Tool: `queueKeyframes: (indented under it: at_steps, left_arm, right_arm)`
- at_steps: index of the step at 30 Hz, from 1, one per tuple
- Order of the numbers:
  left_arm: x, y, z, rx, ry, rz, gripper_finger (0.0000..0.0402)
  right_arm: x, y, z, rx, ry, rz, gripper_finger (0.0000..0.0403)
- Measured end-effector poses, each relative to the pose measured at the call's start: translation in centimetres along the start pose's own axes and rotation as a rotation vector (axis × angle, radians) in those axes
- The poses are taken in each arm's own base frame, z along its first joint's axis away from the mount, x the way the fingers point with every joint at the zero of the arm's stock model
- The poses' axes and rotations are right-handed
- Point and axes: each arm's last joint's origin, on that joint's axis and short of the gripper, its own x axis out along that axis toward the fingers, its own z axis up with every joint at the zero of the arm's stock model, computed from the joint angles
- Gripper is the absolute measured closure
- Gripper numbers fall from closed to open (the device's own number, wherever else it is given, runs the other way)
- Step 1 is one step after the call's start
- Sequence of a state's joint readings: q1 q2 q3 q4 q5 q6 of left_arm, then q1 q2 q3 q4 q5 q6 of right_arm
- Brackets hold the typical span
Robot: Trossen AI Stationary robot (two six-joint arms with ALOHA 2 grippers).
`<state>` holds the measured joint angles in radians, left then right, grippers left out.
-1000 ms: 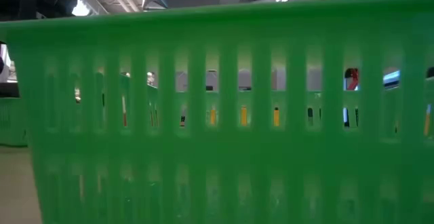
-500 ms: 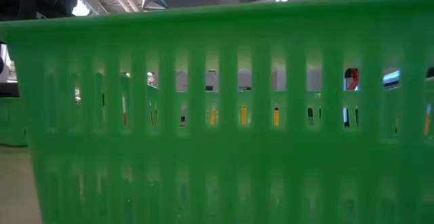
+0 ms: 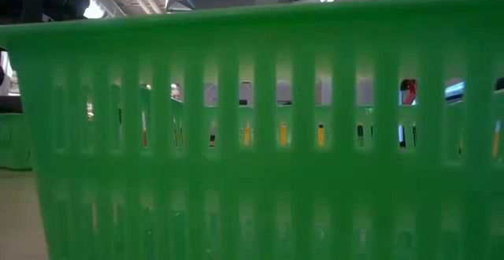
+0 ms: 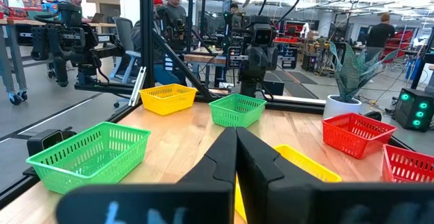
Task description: Stack baskets by color
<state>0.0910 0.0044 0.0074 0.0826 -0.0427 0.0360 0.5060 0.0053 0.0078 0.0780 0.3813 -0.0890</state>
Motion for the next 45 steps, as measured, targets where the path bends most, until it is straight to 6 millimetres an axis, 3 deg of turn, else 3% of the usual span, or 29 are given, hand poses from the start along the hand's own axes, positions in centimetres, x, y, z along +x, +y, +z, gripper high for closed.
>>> queueKeyframes:
  at_steps: [10, 19, 25, 29, 36, 41, 45]
  left_arm:
    - [0.0, 0.0, 0.0, 0.0, 0.0, 0.0, 0.0401]
    - [0.0, 0.0, 0.0, 0.0, 0.0, 0.0, 0.0401]
    - [0.0, 0.0, 0.0, 0.0, 0.0, 0.0, 0.0401]
    - [0.0, 0.0, 0.0, 0.0, 0.0, 0.0, 0.0401]
    - [0.0, 0.0, 0.0, 0.0, 0.0, 0.0, 0.0401]
    - [-0.1, 0.1, 0.7, -0.003, -0.045, 0.024, 0.0401]
    - [-0.2, 0.2, 2.7, 0.02, -0.062, 0.03, 0.0401]
  right_arm:
    - [0.0, 0.0, 0.0, 0.08, -0.004, 0.008, 0.0395]
    - [-0.1, -0.4, 0.5, 0.17, -0.015, -0.13, 0.0401]
    - [-0.5, -1.3, 4.2, 0.142, -0.065, -0.26, 0.0402]
    - [-0.4, -1.8, 6.9, 0.095, 0.013, -0.387, 0.0402]
    - [2.0, -1.4, 11.7, 0.133, 0.216, -0.489, 0.0403]
    - [3.9, -1.0, 14.8, 0.271, 0.334, -0.572, 0.0403]
    - [4.3, -0.9, 16.6, 0.392, 0.454, -0.624, 0.0402]
